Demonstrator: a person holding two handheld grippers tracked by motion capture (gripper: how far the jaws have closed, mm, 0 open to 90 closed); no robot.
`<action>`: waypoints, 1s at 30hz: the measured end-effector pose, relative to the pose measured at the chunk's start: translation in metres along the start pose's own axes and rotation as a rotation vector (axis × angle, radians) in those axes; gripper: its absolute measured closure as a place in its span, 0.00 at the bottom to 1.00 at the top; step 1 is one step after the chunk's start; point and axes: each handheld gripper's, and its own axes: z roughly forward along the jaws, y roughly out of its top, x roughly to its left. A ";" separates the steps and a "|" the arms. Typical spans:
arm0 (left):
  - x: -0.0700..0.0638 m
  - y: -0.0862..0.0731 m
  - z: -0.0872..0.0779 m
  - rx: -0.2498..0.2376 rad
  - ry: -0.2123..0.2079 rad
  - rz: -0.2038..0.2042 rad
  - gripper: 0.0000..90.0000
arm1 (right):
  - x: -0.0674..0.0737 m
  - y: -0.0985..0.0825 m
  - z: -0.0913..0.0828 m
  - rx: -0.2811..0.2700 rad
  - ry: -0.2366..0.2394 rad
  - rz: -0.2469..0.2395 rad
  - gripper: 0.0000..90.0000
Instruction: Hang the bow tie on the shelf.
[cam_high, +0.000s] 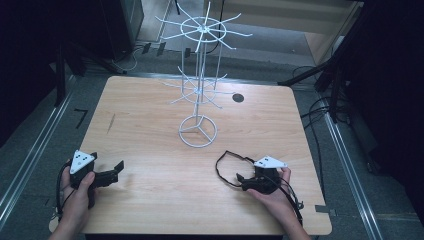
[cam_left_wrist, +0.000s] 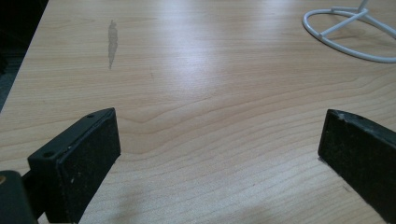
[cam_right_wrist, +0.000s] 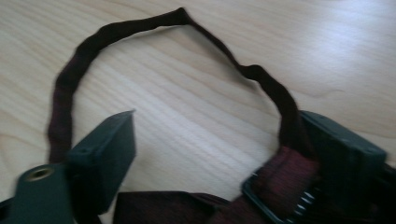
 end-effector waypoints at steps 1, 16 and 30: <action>0.000 0.000 0.000 0.000 0.001 0.000 0.00 | -0.001 0.000 -0.001 -0.007 -0.009 0.002 0.27; 0.000 0.000 0.000 0.003 0.002 -0.005 0.00 | -0.010 -0.001 -0.005 -0.026 -0.096 0.040 0.71; 0.001 0.000 0.000 0.004 -0.004 -0.016 0.00 | -0.009 0.000 -0.011 -0.088 -0.097 0.031 0.71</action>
